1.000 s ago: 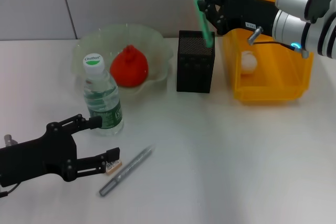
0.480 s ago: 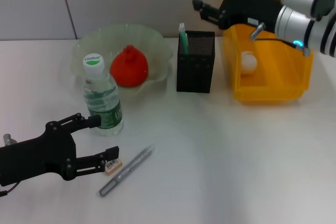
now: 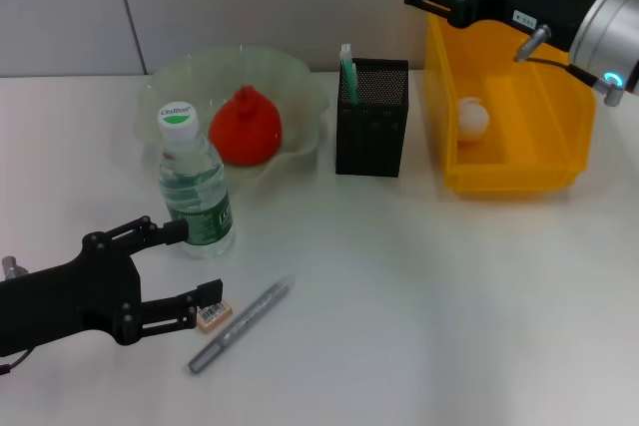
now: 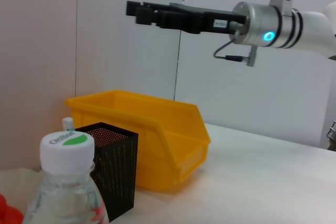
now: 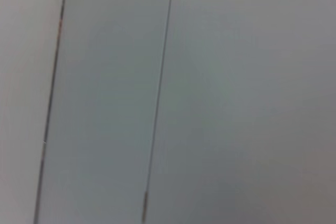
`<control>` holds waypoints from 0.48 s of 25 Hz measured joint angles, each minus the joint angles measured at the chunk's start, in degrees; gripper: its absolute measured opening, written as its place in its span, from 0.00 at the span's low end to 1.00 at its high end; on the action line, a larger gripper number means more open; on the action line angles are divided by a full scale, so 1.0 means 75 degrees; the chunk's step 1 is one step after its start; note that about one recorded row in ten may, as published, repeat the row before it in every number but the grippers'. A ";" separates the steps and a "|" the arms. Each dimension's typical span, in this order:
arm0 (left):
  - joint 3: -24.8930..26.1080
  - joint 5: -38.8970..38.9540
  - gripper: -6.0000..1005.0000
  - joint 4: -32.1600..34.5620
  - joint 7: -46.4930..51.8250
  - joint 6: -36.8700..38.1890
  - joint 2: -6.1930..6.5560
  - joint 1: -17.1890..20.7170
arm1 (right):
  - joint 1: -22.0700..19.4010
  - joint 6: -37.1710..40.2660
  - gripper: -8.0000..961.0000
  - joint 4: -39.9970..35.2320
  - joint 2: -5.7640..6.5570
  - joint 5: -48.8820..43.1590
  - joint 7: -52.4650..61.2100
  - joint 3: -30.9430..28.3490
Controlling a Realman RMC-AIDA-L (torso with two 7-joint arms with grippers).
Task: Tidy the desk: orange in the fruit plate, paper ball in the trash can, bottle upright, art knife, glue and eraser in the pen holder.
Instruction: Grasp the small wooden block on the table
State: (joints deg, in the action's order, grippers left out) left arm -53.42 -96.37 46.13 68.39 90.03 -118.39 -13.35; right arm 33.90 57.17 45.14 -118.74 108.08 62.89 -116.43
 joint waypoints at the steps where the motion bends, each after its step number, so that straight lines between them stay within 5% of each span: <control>1: 0.0000 0.0000 0.86 0.0000 0.0000 0.0000 0.0000 0.0000 | 0.0000 0.0000 0.77 0.0000 0.0000 0.0000 0.0000 0.0000; 5: 0.0012 0.0003 0.86 -0.0010 -0.0001 0.0003 0.0000 0.0004 | -0.0362 0.1130 0.78 0.0115 0.0189 -0.0171 0.0508 0.0017; 12: 0.0035 0.0006 0.86 -0.0090 -0.0103 0.0005 0.0008 0.0008 | -0.0976 0.2331 0.78 0.0605 0.0232 -0.0603 0.0767 -0.0014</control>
State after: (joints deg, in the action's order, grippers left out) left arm -53.16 -96.32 45.46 67.62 90.07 -118.32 -13.29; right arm 26.58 74.65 49.68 -117.00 103.56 68.65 -116.54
